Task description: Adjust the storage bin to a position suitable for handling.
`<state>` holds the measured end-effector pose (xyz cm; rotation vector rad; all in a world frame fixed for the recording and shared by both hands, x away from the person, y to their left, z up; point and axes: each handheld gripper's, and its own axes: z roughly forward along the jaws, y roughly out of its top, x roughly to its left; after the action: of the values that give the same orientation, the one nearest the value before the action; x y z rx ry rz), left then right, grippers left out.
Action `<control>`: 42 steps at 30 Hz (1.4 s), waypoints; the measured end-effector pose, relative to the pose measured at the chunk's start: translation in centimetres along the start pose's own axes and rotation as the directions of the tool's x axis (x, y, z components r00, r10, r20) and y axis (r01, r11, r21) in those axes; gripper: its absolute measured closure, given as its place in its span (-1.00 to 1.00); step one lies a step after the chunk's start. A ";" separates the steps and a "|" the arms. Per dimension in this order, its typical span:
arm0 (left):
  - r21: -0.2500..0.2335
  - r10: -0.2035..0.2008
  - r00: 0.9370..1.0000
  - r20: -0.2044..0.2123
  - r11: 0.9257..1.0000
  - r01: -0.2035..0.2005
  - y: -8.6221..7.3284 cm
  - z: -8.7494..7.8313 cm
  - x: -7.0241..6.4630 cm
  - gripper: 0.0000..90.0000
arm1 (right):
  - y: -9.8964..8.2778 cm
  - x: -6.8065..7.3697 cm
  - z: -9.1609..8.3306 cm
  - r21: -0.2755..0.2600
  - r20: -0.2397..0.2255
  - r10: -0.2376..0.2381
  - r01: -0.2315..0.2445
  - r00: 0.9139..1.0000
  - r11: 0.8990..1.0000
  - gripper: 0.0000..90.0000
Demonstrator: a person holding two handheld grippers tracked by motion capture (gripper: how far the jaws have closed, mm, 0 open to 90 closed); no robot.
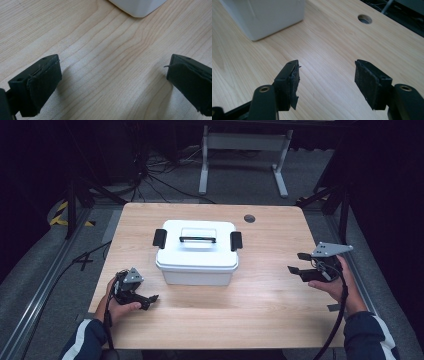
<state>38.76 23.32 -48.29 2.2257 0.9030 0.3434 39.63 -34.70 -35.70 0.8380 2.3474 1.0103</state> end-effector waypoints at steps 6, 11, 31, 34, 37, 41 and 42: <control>0.001 -0.002 1.000 0.000 1.000 0.002 0.0 0.0 0.0 -1.00 | 3.1 0.4 -0.2 -0.002 -0.015 -0.065 0.065 0.998 0.998 -0.12; 0.002 -0.005 1.000 0.002 1.000 0.005 0.0 0.0 0.0 -0.99 | 5.5 1.0 0.0 0.008 -0.033 -0.108 0.109 0.994 0.994 -0.08; 0.002 -0.005 1.000 0.002 1.000 0.005 0.0 0.0 0.0 -0.99 | 13.0 2.9 2.1 0.037 -0.098 -0.241 0.246 0.965 0.969 -0.06; 0.002 -0.005 1.000 0.001 1.000 0.005 0.0 0.0 0.0 -0.99 | 14.0 3.3 2.7 0.044 -0.113 -0.269 0.276 0.956 0.960 -0.05; 0.004 0.004 1.000 0.000 1.000 -0.004 0.0 -0.1 0.0 -0.99 | 14.8 3.7 3.1 0.050 -0.129 -0.286 0.294 0.950 0.954 -0.05; 0.007 -0.005 1.000 -0.001 1.000 0.005 -0.1 -0.1 -0.1 -0.99 | 15.8 4.2 3.8 0.060 -0.144 -0.310 0.321 0.940 0.945 -0.05; 0.007 -0.003 1.000 0.000 1.000 0.003 -0.1 -0.2 0.0 -0.99 | 16.0 4.3 3.9 0.060 -0.150 -0.313 0.325 0.938 0.944 -0.05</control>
<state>38.60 23.43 -48.24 2.2307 0.9092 0.3390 44.55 -21.09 -26.73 0.4027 2.5514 0.8595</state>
